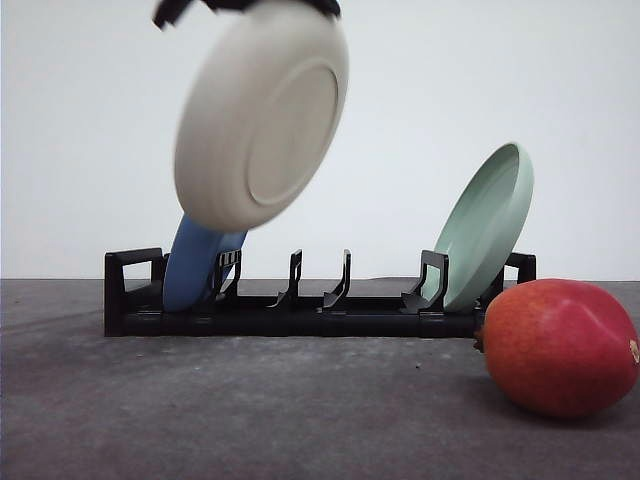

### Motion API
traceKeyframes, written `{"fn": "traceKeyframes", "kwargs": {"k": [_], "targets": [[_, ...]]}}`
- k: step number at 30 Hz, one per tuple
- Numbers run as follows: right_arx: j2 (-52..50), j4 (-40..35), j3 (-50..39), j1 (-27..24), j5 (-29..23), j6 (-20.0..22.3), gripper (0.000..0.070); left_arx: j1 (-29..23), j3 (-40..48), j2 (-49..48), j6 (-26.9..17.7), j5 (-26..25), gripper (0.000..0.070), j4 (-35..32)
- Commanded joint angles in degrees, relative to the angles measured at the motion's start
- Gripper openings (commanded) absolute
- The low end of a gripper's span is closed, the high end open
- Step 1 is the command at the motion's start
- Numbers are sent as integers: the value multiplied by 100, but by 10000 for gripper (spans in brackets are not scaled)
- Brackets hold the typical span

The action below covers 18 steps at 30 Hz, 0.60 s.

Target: Place pomegranate in white plate

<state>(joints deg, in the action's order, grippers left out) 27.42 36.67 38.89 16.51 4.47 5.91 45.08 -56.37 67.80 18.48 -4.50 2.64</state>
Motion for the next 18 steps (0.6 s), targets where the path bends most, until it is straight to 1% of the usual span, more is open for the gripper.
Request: {"fn": "traceKeyframes", "kwargs": {"k": [1,5,11,16,18], "targets": [[16,-60,57,28,3,-116,383,82,-18,-180,19,-25,10,-150],[17,-57,57,28,2,-211,383,111,420,-725,-3,-32,10,-603],[17,-54,57,28,4,-253,383,114,1418,-1512,0,-32,10,-1334],[17,-30,57,28,2,-253,383,165,2261,-1971,-2,-32,10,-2087],[17,-18,57,28,4,-253,383,201,2510,-2071,-16,-32,10,-2193]]}}
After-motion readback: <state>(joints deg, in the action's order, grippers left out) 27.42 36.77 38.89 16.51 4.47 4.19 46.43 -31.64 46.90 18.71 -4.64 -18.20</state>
